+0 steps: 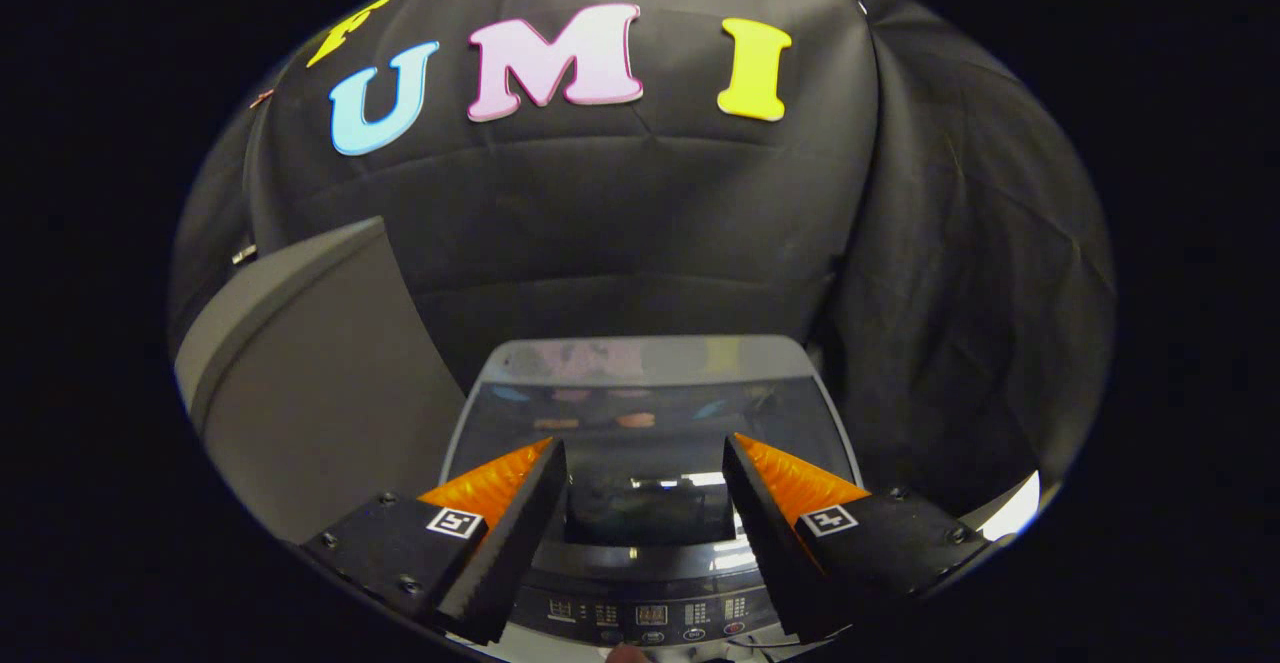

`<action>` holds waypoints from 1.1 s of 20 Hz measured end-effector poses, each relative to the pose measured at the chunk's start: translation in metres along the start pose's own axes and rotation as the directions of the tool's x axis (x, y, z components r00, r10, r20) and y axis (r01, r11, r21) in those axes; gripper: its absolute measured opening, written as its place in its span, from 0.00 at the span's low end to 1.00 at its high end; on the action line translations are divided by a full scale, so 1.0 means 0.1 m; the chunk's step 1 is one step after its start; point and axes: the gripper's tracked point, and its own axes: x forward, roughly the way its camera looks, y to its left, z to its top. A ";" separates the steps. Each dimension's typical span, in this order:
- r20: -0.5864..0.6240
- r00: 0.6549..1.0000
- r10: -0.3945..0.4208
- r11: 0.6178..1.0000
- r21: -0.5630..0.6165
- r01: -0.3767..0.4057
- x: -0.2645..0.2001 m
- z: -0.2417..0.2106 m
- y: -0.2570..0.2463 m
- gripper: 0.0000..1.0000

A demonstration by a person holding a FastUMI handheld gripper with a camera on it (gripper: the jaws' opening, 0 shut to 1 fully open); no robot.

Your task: Put the clothes into the washing machine and then close the washing machine lid.

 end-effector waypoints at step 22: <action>0.574 0.812 0.107 0.994 -0.072 -0.080 -1.64 2.53 0.28 0.99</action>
